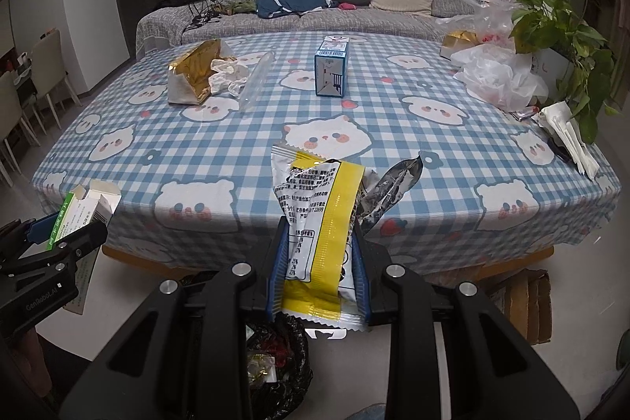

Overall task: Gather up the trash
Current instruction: 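Carry the medicine box and snack packet with both tools over the bin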

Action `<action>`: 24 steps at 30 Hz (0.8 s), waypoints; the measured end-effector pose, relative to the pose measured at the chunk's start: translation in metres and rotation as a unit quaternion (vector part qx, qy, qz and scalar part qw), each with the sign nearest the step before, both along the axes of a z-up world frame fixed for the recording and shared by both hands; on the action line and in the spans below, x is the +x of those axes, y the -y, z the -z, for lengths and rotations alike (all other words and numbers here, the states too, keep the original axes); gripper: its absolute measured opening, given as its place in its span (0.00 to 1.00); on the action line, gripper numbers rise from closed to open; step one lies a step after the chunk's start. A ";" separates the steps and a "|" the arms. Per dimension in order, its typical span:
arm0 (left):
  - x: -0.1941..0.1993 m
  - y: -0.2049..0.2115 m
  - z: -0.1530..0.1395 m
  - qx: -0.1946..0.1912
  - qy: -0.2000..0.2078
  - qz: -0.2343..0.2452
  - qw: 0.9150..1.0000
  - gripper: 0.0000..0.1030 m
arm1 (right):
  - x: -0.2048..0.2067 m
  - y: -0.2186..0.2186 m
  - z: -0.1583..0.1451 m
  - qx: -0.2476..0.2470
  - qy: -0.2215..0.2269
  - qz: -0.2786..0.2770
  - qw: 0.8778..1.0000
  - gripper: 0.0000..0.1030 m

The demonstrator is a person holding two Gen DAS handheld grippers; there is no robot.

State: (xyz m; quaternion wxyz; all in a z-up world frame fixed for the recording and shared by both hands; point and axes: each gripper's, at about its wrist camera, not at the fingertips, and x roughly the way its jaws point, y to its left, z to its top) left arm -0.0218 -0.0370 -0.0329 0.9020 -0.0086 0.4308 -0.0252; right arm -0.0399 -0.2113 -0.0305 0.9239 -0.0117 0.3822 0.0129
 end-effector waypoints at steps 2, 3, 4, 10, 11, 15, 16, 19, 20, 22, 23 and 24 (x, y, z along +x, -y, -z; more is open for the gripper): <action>-0.007 -0.003 0.001 -0.001 0.001 -0.003 1.000 0.58 | -0.005 -0.002 0.002 0.002 -0.001 -0.003 1.000 0.26; -0.010 -0.004 0.002 -0.002 0.001 -0.004 1.000 0.58 | -0.008 -0.003 0.003 0.003 -0.001 -0.004 1.000 0.26; -0.013 -0.005 0.003 -0.003 0.001 -0.007 1.000 0.58 | -0.010 -0.004 0.004 0.004 -0.002 -0.005 1.000 0.26; -0.027 -0.011 0.018 -0.007 -0.007 -0.017 1.000 0.58 | -0.020 -0.009 0.013 0.009 -0.007 -0.010 1.000 0.26; -0.029 -0.013 0.020 -0.008 -0.007 -0.019 1.000 0.58 | -0.022 -0.010 0.015 0.008 -0.008 -0.010 1.000 0.26; -0.039 -0.021 0.029 -0.013 -0.012 -0.028 0.999 0.58 | -0.030 -0.015 0.024 0.005 -0.011 -0.015 1.000 0.26; -0.040 -0.022 0.030 -0.013 -0.013 -0.028 0.999 0.58 | -0.032 -0.016 0.027 0.004 -0.013 -0.016 1.000 0.26; -0.043 -0.022 0.037 -0.014 -0.014 -0.031 0.999 0.58 | -0.036 -0.019 0.038 0.001 -0.021 -0.017 1.000 0.26; -0.044 -0.021 0.039 -0.012 -0.014 -0.031 0.999 0.58 | -0.037 -0.020 0.042 0.000 -0.024 -0.017 1.000 0.26; -0.046 -0.019 0.046 -0.012 -0.017 -0.031 0.999 0.58 | -0.038 -0.021 0.050 -0.001 -0.031 -0.016 0.999 0.26; -0.047 -0.019 0.050 -0.013 -0.019 -0.031 0.999 0.58 | -0.039 -0.022 0.054 -0.002 -0.034 -0.016 0.999 0.26; -0.048 -0.018 0.054 -0.014 -0.022 -0.030 0.999 0.58 | -0.040 -0.023 0.059 -0.002 -0.038 -0.016 0.999 0.26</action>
